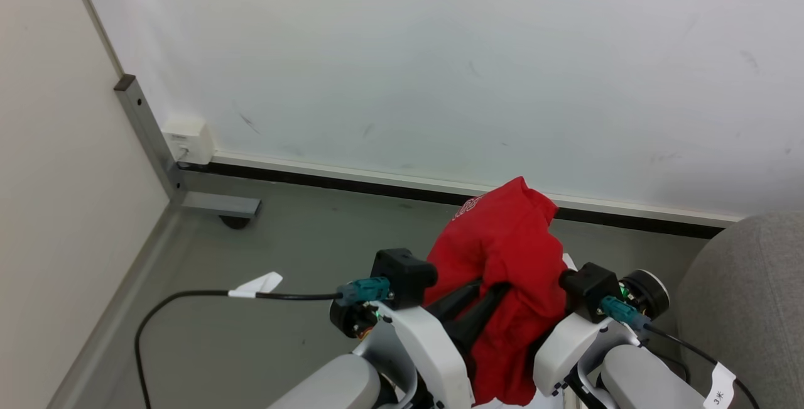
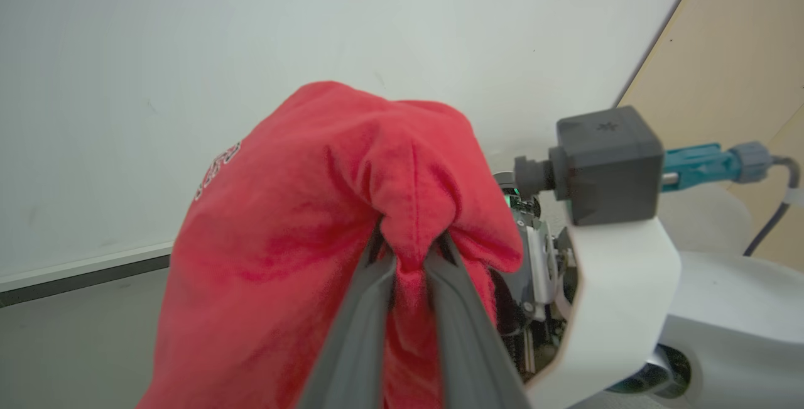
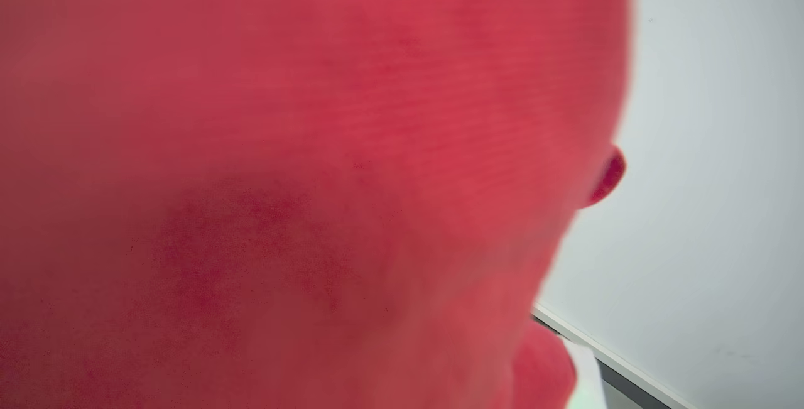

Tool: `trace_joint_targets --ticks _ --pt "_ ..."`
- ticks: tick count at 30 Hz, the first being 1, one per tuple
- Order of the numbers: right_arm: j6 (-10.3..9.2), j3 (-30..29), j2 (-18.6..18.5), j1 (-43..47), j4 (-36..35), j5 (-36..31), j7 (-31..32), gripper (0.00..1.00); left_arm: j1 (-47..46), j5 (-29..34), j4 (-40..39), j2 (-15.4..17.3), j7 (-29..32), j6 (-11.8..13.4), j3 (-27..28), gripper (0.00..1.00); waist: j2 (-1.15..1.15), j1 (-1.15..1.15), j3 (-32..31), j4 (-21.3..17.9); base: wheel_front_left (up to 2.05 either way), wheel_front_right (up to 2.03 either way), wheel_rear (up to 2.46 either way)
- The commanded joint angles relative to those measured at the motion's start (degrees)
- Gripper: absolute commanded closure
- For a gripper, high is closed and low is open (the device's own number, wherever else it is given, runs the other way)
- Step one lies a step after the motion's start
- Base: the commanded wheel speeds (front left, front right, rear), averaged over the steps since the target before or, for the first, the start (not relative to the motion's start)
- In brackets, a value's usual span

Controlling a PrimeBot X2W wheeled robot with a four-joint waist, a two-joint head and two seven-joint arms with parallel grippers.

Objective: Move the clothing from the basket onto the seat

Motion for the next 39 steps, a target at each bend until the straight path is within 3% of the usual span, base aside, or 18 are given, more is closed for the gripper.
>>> trace_joint_targets --ticks 1,2,3,4,5,12,21,39 --pt "-0.13 -0.7 0.0 0.8 -0.5 0.6 -0.2 1.0 -0.4 -0.2 0.3 0.3 -0.5 0.3 0.1 1.0 0.0 0.0 0.0 -0.1 0.0 0.0 0.0" --pt "-0.14 -1.1 -0.1 0.8 -0.7 0.7 -0.2 1.0 -0.4 0.0 0.3 0.4 -0.6 0.2 0.0 1.0 0.0 0.0 0.0 -0.2 0.0 0.0 0.0" --pt "-0.13 -1.7 -0.1 0.9 -0.8 1.0 -0.2 1.0 -0.4 0.1 0.3 0.5 -0.7 0.3 0.0 0.9 0.0 0.0 0.0 -0.3 0.0 0.0 0.0" --pt "-0.14 -2.5 -0.1 1.1 -1.2 1.2 -0.2 1.0 -0.4 0.2 0.2 0.5 -0.7 0.3 0.0 0.53 0.0 0.0 0.0 -0.4 0.0 0.0 0.0" --pt "-0.14 -3.6 -0.1 1.3 -1.8 1.3 -0.2 1.0 -0.5 0.3 0.0 0.5 -0.9 0.3 0.0 0.0 0.0 0.0 0.0 -0.5 0.0 0.0 0.0" --pt "-0.14 -8.6 -0.8 3.7 -4.7 0.1 -0.2 1.0 0.3 0.7 -1.1 1.6 -1.4 0.9 0.2 0.0 0.0 0.0 0.1 -1.9 0.0 0.0 0.0" --pt "-0.14 -14.6 -1.7 7.7 -8.3 -1.1 -0.2 1.0 1.4 1.8 -4.2 3.7 -2.8 1.3 0.2 0.0 0.0 0.0 0.8 -7.0 0.0 0.0 0.0" --pt "-0.14 -23.9 -3.6 16.8 -22.7 -6.8 0.5 1.0 1.8 5.5 -5.0 6.6 -9.7 1.5 0.6 0.0 0.0 0.0 3.9 -24.3 0.0 0.0 0.0"
